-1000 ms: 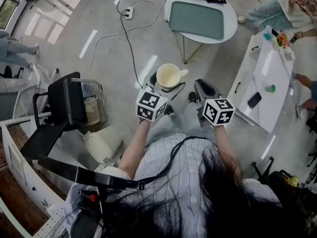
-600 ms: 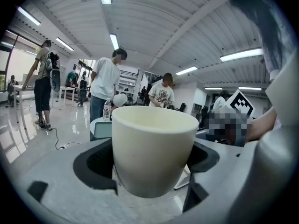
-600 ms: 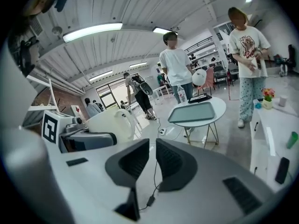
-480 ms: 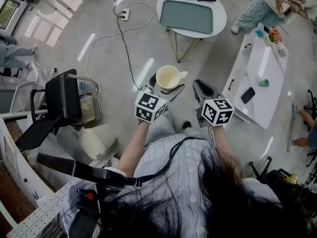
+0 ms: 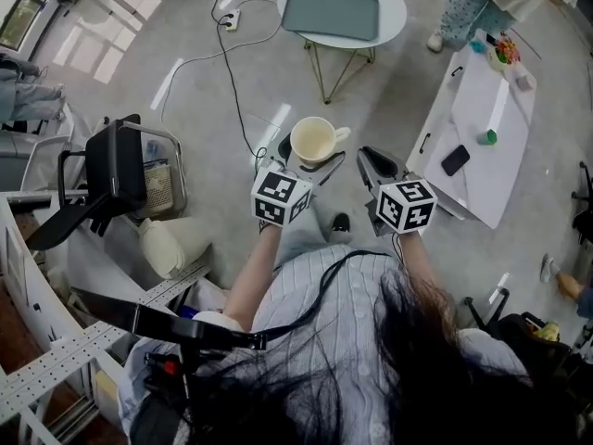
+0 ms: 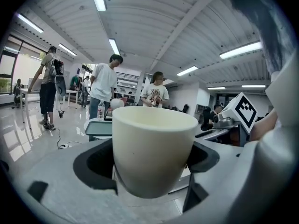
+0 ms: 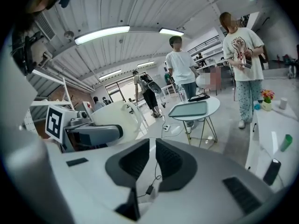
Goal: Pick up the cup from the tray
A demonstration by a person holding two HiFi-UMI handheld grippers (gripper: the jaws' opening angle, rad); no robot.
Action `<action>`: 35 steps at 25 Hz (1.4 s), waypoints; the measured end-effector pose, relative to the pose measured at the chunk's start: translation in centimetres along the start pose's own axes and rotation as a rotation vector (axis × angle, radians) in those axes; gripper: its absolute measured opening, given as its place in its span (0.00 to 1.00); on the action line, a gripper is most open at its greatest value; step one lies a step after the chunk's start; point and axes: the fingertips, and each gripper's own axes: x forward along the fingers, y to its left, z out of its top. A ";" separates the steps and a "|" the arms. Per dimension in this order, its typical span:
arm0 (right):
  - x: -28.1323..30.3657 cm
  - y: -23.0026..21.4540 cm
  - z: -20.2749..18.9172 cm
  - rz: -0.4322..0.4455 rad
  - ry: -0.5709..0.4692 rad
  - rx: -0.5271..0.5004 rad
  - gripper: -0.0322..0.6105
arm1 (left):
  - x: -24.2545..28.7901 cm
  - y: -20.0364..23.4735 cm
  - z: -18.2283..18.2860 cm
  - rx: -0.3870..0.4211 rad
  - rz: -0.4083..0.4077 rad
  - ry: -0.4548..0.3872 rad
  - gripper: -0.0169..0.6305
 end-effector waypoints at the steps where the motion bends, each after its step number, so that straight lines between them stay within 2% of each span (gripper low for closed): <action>1: -0.6 -0.2 -0.3 0.005 0.000 -0.004 0.14 | 0.0 -0.7 -0.1 0.001 0.006 -0.002 0.73; 9: -4.5 -1.5 -1.4 0.022 -0.023 -0.009 0.14 | -0.3 -4.4 -0.4 0.007 0.037 -0.011 0.73; 18: -6.5 -2.4 -1.9 0.037 -0.035 -0.008 0.13 | 0.6 -6.3 -0.2 0.025 0.034 -0.009 0.73; 35: -7.0 -3.5 -1.8 0.033 -0.042 -0.005 0.13 | 1.9 -7.1 -0.2 0.038 0.020 0.007 0.73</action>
